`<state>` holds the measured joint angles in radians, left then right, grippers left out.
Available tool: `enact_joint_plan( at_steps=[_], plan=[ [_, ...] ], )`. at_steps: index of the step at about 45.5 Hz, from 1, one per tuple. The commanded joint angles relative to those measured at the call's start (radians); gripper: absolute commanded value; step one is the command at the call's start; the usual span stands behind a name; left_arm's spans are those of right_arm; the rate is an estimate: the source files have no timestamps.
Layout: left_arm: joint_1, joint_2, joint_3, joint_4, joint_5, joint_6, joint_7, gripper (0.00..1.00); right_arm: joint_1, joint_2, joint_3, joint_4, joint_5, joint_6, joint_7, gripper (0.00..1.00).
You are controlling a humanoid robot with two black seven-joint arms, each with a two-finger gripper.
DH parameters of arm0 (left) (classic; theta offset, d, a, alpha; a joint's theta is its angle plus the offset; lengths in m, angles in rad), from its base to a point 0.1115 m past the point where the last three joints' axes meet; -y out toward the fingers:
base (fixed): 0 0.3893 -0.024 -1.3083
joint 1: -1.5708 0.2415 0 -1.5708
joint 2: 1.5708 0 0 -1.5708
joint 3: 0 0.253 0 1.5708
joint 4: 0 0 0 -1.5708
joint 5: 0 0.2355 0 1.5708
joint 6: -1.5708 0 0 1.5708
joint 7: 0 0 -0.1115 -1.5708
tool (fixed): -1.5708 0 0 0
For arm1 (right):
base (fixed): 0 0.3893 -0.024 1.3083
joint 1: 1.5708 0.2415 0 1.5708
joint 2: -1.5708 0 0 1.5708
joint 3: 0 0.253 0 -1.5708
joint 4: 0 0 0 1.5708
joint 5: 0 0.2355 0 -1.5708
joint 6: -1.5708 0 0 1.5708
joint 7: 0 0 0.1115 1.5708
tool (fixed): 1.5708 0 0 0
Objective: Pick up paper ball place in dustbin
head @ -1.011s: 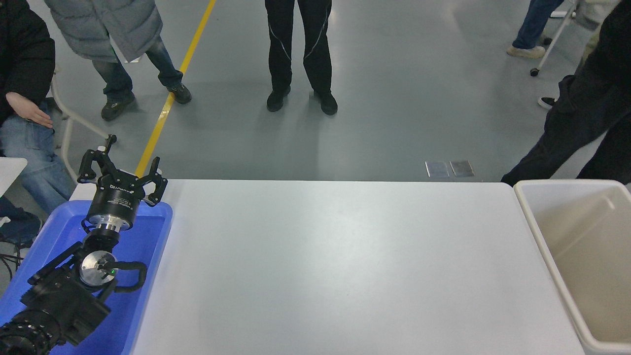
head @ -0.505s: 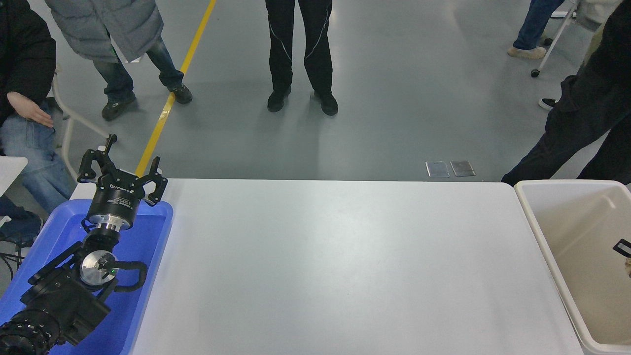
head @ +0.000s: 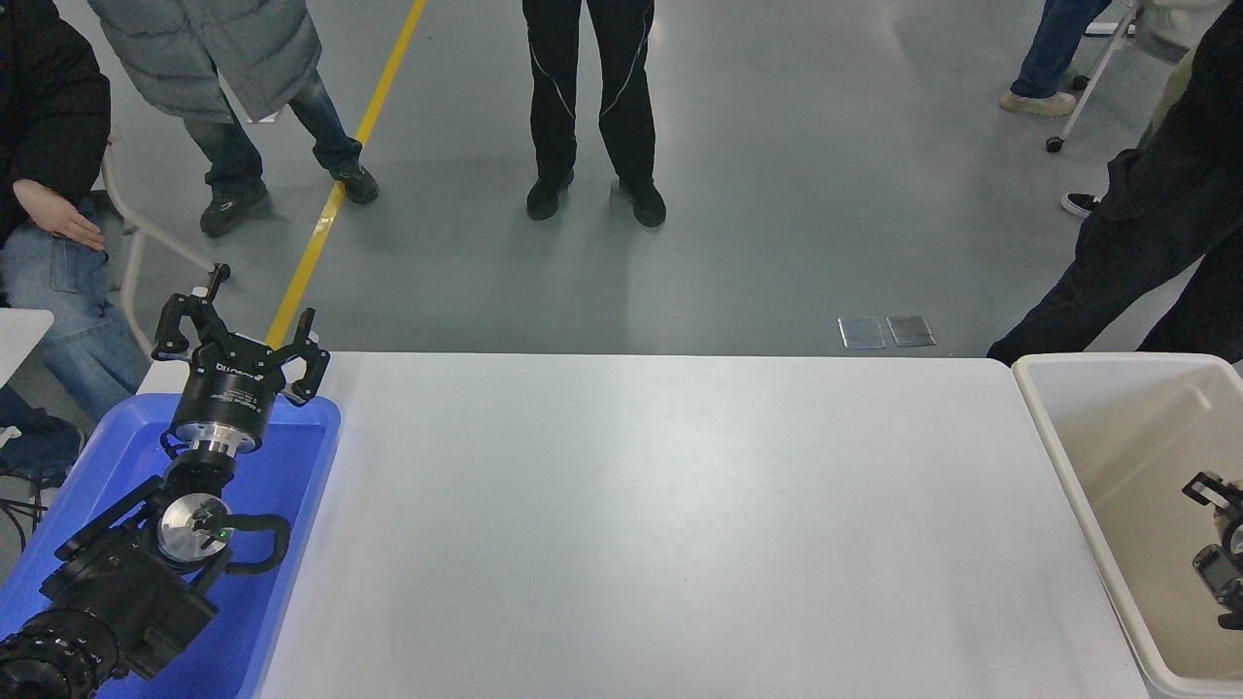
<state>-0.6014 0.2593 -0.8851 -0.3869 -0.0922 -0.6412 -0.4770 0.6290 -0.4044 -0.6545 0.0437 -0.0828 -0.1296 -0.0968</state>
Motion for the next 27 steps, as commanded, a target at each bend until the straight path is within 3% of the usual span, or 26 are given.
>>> enact_joint_plan(
  at_steps=[1, 11, 19, 27],
  plan=[
    [-0.001, 0.0, 0.0, 0.0, 0.0, 0.0, 0.0, 0.98, 0.0, 0.006, 0.003, -0.002, 0.001, -0.012, 0.0, 0.9],
    [0.0, 0.0, 0.0, 0.0, 0.0, 0.0, 0.0, 0.98, 0.099, -0.031, 0.035, 0.143, 0.001, -0.01, -0.001, 0.9],
    [-0.001, 0.0, 0.0, 0.0, 0.0, 0.0, 0.0, 0.98, 0.309, -0.235, -0.016, 0.491, -0.006, -0.002, 0.0, 0.99],
    [0.0, 0.0, 0.0, -0.001, 0.0, 0.0, 0.0, 0.98, 0.648, -0.318, -0.374, 0.792, -0.011, 0.03, 0.005, 1.0]
  ],
)
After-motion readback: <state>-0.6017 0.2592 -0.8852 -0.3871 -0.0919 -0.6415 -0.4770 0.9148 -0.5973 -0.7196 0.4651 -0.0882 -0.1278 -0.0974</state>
